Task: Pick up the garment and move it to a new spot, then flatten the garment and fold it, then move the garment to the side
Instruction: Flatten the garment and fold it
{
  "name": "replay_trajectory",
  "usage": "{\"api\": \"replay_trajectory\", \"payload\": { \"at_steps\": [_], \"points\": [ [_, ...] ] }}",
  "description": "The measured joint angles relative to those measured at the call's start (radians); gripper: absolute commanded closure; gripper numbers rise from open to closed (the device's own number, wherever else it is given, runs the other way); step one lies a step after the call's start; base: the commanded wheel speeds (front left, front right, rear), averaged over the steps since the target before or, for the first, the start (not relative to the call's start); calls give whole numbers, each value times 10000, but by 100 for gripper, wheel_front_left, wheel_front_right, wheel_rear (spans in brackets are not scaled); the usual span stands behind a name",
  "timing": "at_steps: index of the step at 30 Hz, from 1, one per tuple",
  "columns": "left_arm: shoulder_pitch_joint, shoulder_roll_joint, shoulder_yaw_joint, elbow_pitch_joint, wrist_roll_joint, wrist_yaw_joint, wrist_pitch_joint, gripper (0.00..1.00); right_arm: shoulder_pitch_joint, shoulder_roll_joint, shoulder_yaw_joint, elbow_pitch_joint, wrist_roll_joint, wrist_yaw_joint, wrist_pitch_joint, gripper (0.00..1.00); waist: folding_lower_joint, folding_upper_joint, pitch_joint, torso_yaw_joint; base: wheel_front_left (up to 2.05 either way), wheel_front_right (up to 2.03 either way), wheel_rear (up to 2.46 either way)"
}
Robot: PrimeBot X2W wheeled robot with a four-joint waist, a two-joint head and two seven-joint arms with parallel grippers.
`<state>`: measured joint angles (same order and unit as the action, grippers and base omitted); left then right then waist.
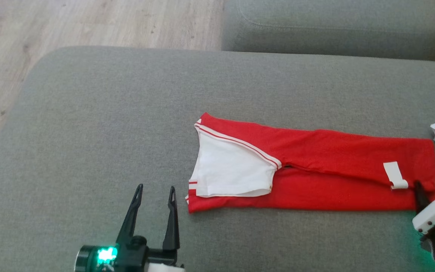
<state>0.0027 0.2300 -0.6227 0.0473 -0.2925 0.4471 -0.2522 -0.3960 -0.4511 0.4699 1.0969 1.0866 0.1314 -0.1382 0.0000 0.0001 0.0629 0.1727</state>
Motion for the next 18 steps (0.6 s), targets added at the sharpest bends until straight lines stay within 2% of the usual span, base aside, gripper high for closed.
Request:
{"api": "replay_trajectory", "payload": {
  "at_steps": [2, 5, 11, 16, 18],
  "points": [
    [161, -105, 211, 12, 257, -88, 0, 0, -1, 142, 0, -46, 59, 0, 174, 100, 0, 0, -61, 59, 0, 0, 0],
    [388, -173, 502, 54, 552, -263, 0, 0, 43, 159, 21, -184, 140, 0, 324, 100, 0, 0, -119, 38, 0, 0, 0],
    [511, -374, 936, 151, 905, -675, 0, 0, 223, 31, 52, -456, 115, 0, -94, 100, 0, 0, -238, -219, 0, 0, 0],
    [725, -589, 1206, 276, 1103, -1060, 0, 0, 218, -965, 88, -922, -128, 0, -173, 100, 0, 0, -372, -489, 0, 0, 0],
    [790, -646, 1354, 339, 1150, -1212, 0, 0, 212, -1127, 127, -1356, -178, 0, -173, 100, 0, 0, -410, -568, 0, 0, 0]
  ]
}}
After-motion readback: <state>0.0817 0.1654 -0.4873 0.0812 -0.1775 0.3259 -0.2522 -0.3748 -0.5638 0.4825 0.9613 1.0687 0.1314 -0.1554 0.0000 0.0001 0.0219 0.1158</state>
